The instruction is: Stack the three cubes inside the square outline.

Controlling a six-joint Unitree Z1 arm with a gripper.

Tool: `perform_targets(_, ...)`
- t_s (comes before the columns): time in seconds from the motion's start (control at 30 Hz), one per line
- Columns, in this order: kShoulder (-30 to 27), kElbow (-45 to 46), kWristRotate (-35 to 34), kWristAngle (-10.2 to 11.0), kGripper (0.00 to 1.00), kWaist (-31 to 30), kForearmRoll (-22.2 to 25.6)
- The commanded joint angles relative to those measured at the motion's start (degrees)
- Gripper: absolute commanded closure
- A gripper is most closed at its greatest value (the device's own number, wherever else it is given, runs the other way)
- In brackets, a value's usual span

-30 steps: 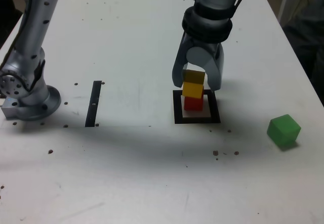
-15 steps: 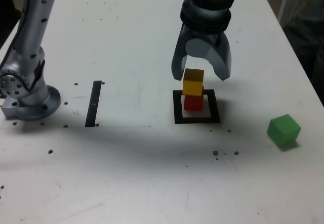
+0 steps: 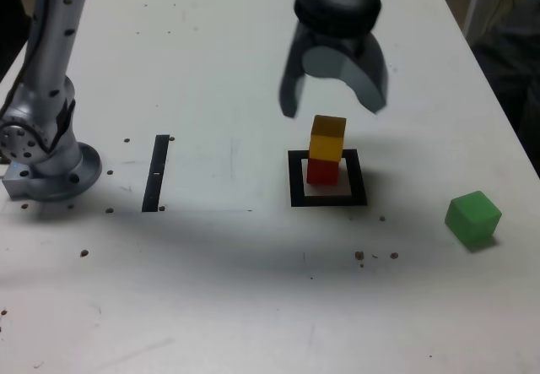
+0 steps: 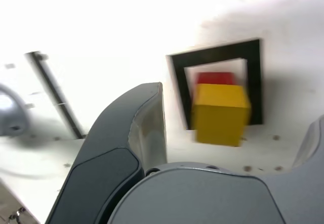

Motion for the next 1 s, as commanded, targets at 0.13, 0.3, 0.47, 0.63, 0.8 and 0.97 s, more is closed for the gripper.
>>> perform_targets(0.13,-3.24,-3.76,-0.59,1.67,0.01,-0.35,3.93)
perform_targets(0.3,-2.32,-12.69,0.39,1.75,0.0,-3.22,4.7)
perform_targets(0.47,2.15,-26.04,1.32,1.47,0.02,-7.09,6.29)
perform_targets(0.63,7.35,-35.74,2.61,-0.68,0.04,-9.29,7.07)
perform_targets(0.8,11.85,-40.82,3.97,-1.81,0.04,-10.66,7.07)
perform_targets(0.97,16.33,-42.78,4.83,-2.19,0.04,-10.97,7.07)
